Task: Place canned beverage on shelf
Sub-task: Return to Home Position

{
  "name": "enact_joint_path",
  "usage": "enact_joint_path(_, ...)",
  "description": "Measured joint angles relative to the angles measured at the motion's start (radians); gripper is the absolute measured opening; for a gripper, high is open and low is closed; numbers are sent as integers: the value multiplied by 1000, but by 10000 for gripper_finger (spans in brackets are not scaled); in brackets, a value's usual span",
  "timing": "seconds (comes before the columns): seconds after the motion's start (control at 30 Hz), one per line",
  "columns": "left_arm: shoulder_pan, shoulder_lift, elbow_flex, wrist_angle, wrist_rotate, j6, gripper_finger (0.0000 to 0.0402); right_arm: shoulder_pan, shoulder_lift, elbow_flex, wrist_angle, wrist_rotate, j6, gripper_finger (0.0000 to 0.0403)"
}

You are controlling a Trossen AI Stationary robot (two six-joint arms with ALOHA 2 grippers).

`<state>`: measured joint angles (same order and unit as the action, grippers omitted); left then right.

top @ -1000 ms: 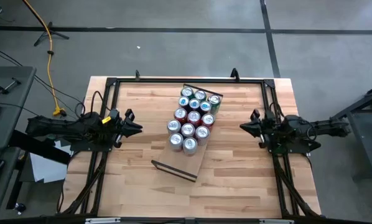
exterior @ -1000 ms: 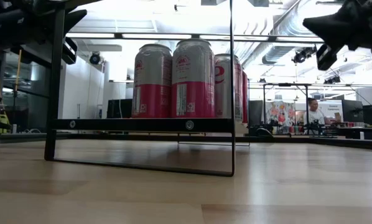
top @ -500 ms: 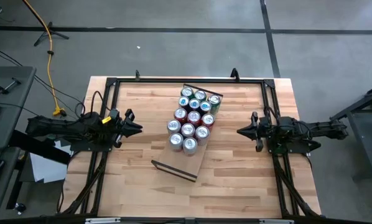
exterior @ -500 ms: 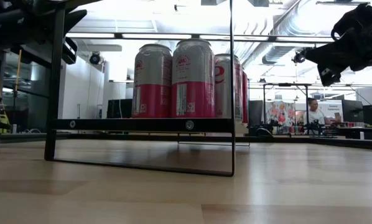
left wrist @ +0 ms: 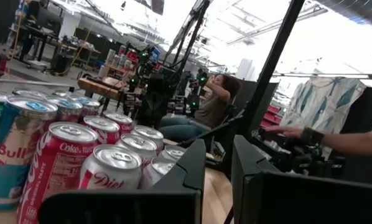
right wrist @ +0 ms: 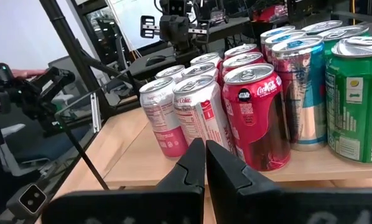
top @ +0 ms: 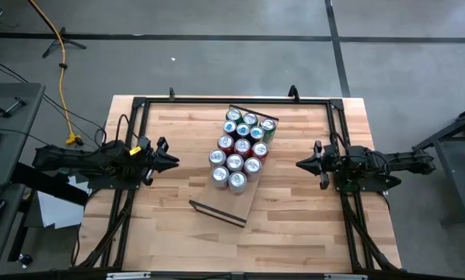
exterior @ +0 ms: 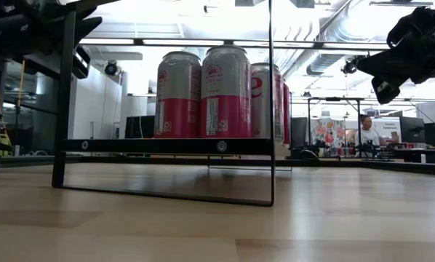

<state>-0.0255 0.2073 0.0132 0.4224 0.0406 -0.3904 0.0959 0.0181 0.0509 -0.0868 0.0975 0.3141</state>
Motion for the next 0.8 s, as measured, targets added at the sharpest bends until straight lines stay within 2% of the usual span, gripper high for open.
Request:
enact_joint_path(0.3, 17, -204, 0, -145, 0, 0, 3, 3, -18, 0, 0, 0, -1, 0)
enact_joint_path(0.8, 34, -204, 0, -302, -1, 0, 3, 3, -3, 0, 0, 0, -1, 0)
